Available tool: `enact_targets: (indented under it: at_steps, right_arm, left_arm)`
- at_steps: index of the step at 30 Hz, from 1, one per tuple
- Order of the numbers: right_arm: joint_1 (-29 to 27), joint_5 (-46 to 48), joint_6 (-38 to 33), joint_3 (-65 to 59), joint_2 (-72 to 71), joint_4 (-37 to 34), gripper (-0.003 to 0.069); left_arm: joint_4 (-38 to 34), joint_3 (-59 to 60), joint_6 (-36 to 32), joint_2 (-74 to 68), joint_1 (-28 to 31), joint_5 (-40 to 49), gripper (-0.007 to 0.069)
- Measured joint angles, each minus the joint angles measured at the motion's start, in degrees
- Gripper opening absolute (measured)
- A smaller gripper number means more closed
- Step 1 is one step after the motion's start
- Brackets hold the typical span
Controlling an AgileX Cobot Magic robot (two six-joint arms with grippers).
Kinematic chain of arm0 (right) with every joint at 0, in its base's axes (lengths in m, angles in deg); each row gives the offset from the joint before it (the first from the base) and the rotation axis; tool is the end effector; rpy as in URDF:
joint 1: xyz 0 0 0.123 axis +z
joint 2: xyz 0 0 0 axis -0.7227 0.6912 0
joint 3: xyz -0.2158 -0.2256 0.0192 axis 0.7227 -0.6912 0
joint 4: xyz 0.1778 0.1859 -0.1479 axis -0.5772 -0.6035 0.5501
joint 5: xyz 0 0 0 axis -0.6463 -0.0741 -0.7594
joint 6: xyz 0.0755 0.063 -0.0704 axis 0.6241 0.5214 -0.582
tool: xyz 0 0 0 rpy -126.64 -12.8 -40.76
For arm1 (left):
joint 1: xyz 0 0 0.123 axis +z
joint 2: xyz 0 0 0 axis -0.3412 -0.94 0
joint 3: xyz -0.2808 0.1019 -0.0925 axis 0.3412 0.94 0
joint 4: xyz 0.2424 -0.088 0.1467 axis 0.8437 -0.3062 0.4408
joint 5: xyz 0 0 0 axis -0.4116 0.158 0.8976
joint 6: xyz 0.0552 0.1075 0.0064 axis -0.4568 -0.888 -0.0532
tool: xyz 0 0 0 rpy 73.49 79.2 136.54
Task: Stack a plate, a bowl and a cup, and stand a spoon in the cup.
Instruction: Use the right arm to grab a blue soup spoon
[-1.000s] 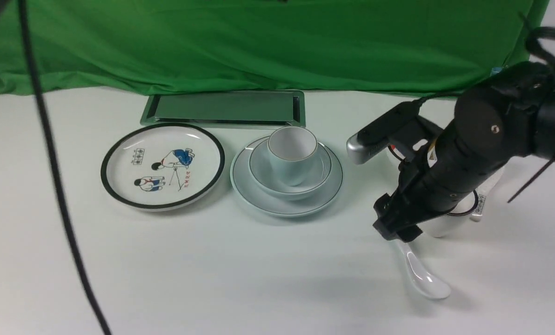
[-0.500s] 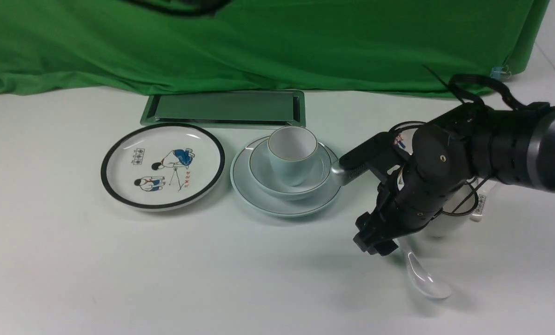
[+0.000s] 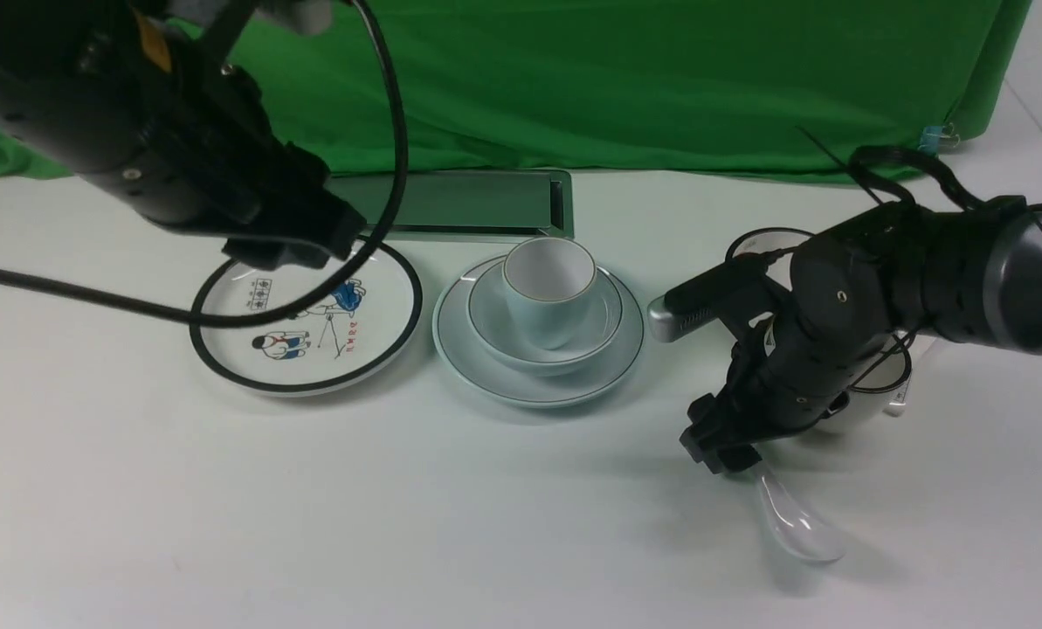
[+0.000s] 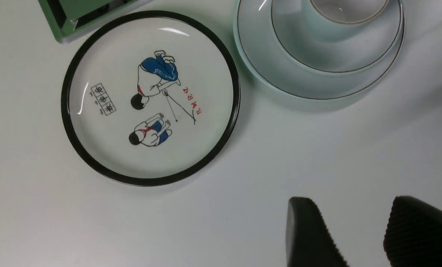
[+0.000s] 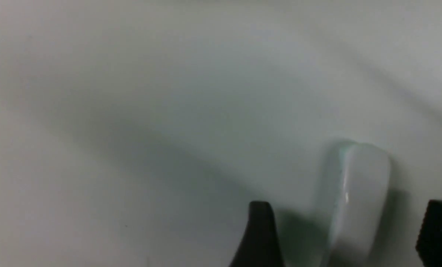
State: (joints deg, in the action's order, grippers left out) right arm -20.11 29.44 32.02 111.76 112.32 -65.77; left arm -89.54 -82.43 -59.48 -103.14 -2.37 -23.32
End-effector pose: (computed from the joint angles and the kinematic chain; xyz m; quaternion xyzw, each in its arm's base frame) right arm 0.3904 0.1923 0.1411 -0.2600 0.9484 0.0358 0.1779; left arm 0.3173 -0.1303 0.3838 0.2309 0.9208 -0.0451 0.3111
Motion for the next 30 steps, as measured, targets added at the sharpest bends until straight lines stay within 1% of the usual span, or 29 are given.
enact_targets:
  at_steps: [2, 3, 4, 5, 6, 8, 14, 16, 20, 21, 23, 25, 27, 28, 30]
  right_arm:
    - [0.00, -0.24, 0.02, 0.00, 0.00, -0.40, 0.0450]
    - [0.00, -0.35, 0.02, 0.00, 0.00, -0.62, 0.0384]
    - [0.00, -0.35, 0.02, 0.00, 0.00, -0.65, 0.0372]
    - [0.00, -0.35, 0.07, 0.00, 0.00, -0.72, 0.0276]
    - [0.00, -0.46, 0.07, 0.00, 0.00, -0.78, 0.0216]
    - [0.00, -0.52, 0.24, 0.00, 0.00, -0.78, 0.0171]
    - [0.00, -0.71, 0.31, 0.06, 0.00, -0.84, 0.0177]
    - [0.00, -0.48, 0.36, 0.06, 0.00, -0.84, 0.0224]
    - [0.00, -0.25, 0.36, 0.06, 0.00, -0.84, 0.0393]
    - [0.00, -0.25, 0.42, 0.06, 0.00, -0.84, 0.0420]
    - [0.00, -0.25, 0.42, 0.06, 0.02, -0.84, 0.0450]
    - [0.00, -0.37, 0.42, 0.06, 0.23, -0.89, 0.0439]
    - [0.00, -0.56, 0.42, 0.06, 0.73, -0.89, 0.0383]
    - [0.00, -0.56, 0.42, 0.06, 0.91, -0.89, 0.0375]
    - [0.00, -0.74, 0.42, 0.06, 1.56, -1.06, 0.0258]
  left_arm:
    - [0.00, 0.24, 0.00, 0.00, 0.00, -0.89, 0.0253]
    - [0.00, 0.29, 0.00, 0.00, 0.00, -1.12, 0.0253]
    - [0.00, 0.29, 0.00, 0.00, 0.00, -1.17, 0.0253]
    - [0.31, 0.29, 0.00, 0.02, 0.00, -1.55, 0.0253]
    - [0.00, 0.29, 0.00, 0.02, 0.00, -1.68, 0.0253]
    - [0.00, 0.29, 0.00, 0.07, 0.00, -1.68, 0.0252]
    - [0.00, 0.29, 0.00, 0.69, 0.00, -0.31, 0.0251]
    - [0.00, 0.29, 0.00, 1.72, 0.00, -0.14, 0.0251]
    - [0.00, 0.29, 0.00, 3.61, 0.00, -0.06, 0.0251]
    - [0.00, 0.29, 0.00, 4.12, 0.00, -0.06, 0.0251]
    - [0.31, 0.34, 0.00, 4.87, 0.00, -0.06, 0.0251]
    - [0.00, 0.60, 0.00, 5.52, 0.00, -0.06, 0.0251]
    - [0.31, 1.02, 0.00, 5.94, 0.00, -0.04, 0.0251]
    - [0.31, 1.01, 0.00, 5.92, 0.00, -0.05, 0.0251]
    - [0.37, 1.59, 0.00, 5.92, 0.00, -0.05, 0.0251]
